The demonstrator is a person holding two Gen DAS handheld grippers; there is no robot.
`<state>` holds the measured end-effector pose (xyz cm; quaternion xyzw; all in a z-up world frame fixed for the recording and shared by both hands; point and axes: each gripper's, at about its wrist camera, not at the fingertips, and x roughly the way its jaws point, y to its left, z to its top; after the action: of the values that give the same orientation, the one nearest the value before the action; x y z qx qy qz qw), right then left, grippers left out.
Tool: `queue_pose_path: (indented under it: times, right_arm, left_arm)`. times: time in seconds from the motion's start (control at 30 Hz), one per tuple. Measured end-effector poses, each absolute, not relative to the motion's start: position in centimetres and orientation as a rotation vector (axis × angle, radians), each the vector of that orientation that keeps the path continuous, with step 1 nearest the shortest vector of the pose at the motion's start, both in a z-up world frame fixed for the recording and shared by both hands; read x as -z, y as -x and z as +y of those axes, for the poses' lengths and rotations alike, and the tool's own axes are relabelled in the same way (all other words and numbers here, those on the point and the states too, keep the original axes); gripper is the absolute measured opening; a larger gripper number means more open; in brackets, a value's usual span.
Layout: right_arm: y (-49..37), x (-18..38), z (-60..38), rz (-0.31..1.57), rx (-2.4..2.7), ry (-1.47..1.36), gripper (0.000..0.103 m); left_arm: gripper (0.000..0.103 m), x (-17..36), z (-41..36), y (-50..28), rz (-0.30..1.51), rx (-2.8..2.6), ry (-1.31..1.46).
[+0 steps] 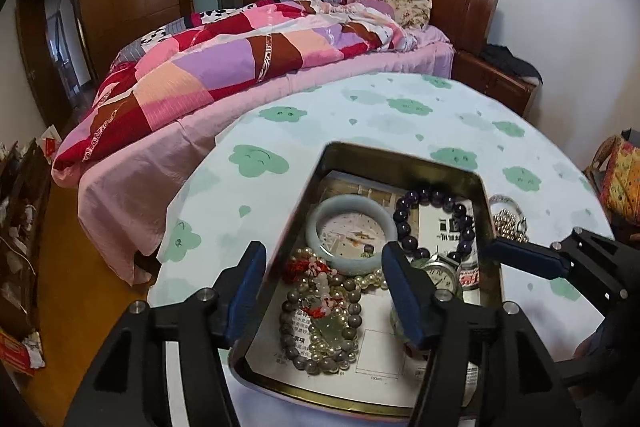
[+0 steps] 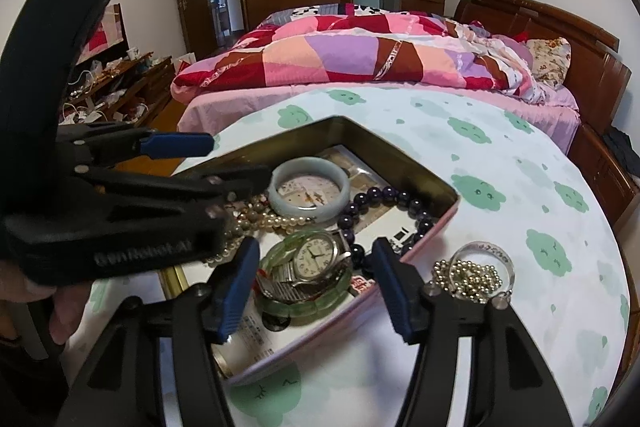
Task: Organize jewelry
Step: 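Lower both pieces into the tin and open both tools, then move right tool to the silver bangle tangled with the gold bead chain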
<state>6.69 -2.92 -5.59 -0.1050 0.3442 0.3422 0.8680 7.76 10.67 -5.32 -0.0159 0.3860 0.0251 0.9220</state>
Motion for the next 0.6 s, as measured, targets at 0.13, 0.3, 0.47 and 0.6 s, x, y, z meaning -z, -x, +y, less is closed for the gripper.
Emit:
queue_pose_path:
  times: [0.13, 0.3, 0.47, 0.6]
  right_arm:
    - [-7.3, 5.0, -4.9, 0.714, -0.698, 0.174, 0.062]
    - [-9.5, 5.0, -9.5, 0.729, -0.571, 0.118, 0.062]
    - [-12.8, 6.5, -13.3, 0.809, -0.433, 0.078, 0.051]
    - [-14.4, 7.1, -13.1, 0.839, -0.414, 0.109, 0.045]
  left_arm:
    - [0.068, 4.6, 11.3, -7.4, 0.760, -0.094, 0.039]
    - [0.069, 4.9, 11.5, -7.7, 0.764, -0.150, 0.039]
    - [0.069, 6.0, 11.1, -8.0, 0.800, -0.167, 0.037]
    - [0.069, 6.2, 10.3, -8.0, 0.805, -0.159, 0.035]
